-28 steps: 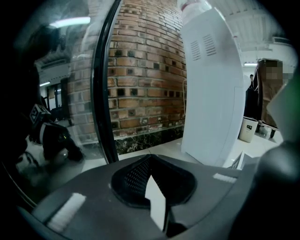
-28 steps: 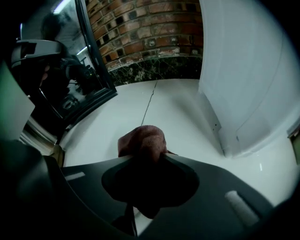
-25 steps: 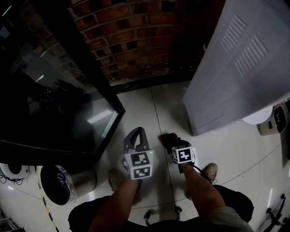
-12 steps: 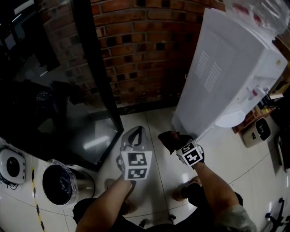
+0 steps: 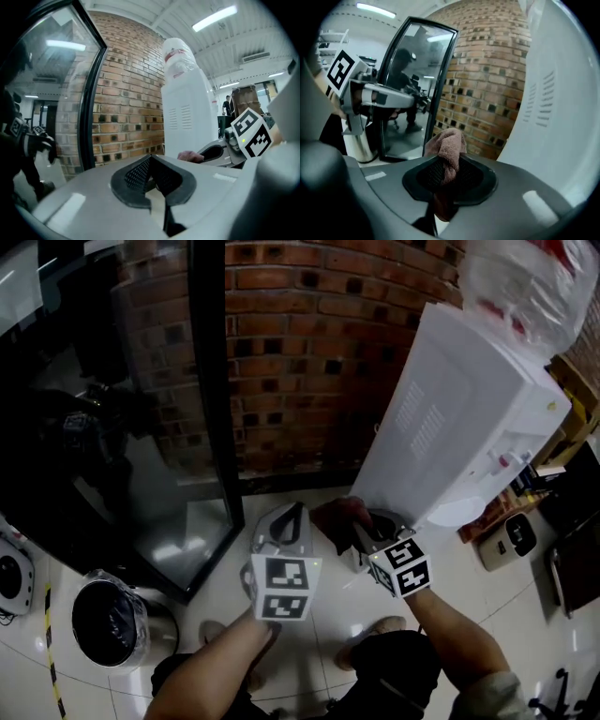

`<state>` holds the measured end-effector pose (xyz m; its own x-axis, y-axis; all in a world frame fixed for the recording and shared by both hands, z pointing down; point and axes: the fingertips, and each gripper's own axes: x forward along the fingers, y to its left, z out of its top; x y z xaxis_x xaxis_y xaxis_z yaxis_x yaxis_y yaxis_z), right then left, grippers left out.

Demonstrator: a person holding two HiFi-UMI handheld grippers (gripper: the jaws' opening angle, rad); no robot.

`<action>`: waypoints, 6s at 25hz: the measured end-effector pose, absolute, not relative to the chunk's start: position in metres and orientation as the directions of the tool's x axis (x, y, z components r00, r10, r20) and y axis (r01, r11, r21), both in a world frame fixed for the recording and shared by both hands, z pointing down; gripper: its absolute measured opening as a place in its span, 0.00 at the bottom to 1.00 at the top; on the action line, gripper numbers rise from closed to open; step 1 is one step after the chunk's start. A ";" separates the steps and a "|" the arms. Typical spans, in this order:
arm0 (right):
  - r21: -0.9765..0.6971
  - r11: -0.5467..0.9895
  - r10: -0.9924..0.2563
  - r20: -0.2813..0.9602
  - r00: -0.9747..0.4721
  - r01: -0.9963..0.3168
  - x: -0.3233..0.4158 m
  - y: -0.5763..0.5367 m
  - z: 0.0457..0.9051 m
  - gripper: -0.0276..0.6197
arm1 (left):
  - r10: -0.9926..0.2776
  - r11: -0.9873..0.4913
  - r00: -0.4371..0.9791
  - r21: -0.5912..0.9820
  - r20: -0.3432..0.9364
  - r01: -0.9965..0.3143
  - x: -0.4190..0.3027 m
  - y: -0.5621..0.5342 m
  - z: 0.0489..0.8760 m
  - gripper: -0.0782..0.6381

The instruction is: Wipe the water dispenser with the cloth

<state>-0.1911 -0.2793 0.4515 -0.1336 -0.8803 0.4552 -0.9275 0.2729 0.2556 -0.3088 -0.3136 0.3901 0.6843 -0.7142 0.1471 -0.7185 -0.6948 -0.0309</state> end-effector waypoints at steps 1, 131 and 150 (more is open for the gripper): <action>0.248 0.234 -0.902 0.415 -0.115 -0.940 -0.193 -0.280 0.436 0.17 | -0.709 -0.703 0.695 -0.038 0.124 -0.710 -0.304 -0.314 0.379 0.11; -0.186 -0.687 -0.599 0.692 0.403 -0.702 -0.033 -0.392 0.721 0.17 | -0.609 -0.766 0.665 -0.101 0.432 -0.635 -0.215 -0.500 0.562 0.11; 0.026 -0.299 -0.909 0.295 0.294 -0.954 -0.085 -0.398 0.454 0.17 | -0.676 -0.730 0.689 -0.104 0.262 -0.676 -0.244 -0.472 0.432 0.11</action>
